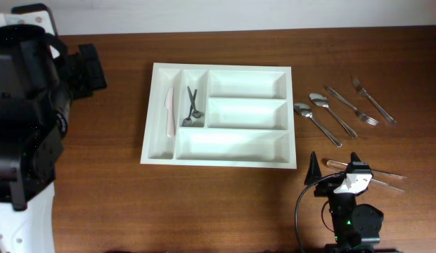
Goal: Pack container
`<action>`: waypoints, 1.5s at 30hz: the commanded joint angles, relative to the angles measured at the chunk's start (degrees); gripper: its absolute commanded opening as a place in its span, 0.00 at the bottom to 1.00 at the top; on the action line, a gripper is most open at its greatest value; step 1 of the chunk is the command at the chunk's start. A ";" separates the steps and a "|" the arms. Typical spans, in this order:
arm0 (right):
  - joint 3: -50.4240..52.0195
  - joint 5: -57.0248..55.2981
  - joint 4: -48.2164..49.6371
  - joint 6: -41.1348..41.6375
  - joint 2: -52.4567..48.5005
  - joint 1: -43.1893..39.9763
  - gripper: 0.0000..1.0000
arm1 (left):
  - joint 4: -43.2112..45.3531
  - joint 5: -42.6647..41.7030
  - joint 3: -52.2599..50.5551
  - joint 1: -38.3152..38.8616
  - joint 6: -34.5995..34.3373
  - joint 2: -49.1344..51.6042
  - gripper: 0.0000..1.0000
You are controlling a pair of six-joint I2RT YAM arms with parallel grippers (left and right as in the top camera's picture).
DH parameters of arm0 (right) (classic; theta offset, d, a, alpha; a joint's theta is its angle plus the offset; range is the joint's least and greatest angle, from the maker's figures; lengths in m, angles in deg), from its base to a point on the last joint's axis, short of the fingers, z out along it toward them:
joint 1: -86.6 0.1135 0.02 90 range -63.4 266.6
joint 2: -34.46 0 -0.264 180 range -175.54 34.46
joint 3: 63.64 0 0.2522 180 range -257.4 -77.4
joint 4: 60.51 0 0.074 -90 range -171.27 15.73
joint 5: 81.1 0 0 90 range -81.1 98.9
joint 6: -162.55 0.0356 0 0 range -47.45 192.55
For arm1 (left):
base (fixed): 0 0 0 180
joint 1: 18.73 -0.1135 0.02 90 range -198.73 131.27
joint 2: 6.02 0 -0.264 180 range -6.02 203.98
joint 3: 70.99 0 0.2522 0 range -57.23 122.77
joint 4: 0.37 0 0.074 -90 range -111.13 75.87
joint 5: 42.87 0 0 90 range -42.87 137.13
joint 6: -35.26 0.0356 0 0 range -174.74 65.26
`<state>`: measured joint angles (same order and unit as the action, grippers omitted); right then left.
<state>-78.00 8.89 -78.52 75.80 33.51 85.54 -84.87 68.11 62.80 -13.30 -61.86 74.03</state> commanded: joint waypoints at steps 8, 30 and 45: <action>0.28 -0.31 -0.31 0.46 0.33 0.35 0.99 | -5.68 1.99 0.35 -0.24 0.28 -0.35 0.99; 0.28 0.46 -0.28 0.48 0.33 0.35 0.99 | -15.93 1.92 0.35 -0.24 0.28 -0.35 0.99; -24.22 -0.94 12.55 -6.08 -7.58 0.20 0.99 | -15.93 1.95 0.35 -0.24 0.28 -0.35 0.99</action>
<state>-92.47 9.02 -66.11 73.89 29.62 85.54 -100.74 69.09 62.77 -13.30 -61.86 74.01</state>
